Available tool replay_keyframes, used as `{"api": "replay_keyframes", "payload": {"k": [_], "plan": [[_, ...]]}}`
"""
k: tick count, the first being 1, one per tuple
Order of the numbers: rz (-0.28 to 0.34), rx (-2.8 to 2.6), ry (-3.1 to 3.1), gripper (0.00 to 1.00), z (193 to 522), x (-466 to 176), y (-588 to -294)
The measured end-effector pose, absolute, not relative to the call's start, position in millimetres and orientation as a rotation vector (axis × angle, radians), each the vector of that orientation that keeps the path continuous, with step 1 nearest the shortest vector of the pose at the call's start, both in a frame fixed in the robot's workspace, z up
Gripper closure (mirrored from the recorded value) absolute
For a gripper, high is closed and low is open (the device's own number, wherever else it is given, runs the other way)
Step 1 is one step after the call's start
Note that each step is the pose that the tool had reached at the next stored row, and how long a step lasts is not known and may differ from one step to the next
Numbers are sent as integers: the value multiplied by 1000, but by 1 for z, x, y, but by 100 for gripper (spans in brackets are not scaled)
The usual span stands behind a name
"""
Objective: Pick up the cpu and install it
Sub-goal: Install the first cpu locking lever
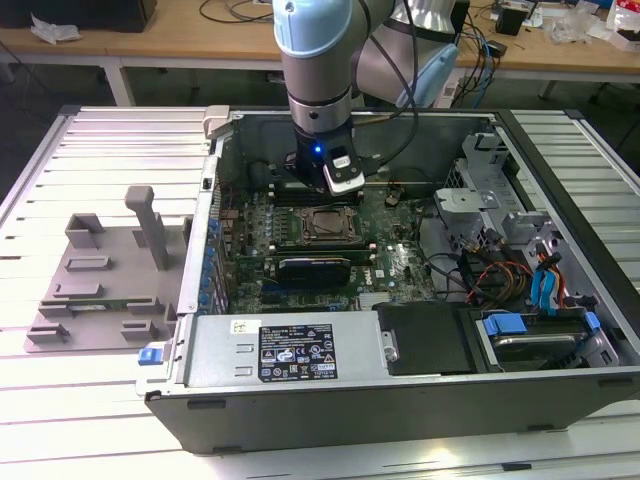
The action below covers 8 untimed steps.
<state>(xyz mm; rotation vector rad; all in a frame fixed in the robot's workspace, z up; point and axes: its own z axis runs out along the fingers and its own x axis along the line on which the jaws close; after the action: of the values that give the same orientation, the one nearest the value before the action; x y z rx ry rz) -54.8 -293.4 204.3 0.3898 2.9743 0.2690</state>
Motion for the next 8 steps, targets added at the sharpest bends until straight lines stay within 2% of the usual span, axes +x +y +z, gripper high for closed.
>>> {"api": "replay_keyframes", "payload": {"k": [8], "plan": [[291, 391, 2974, 89, 205, -55, -294]]}}
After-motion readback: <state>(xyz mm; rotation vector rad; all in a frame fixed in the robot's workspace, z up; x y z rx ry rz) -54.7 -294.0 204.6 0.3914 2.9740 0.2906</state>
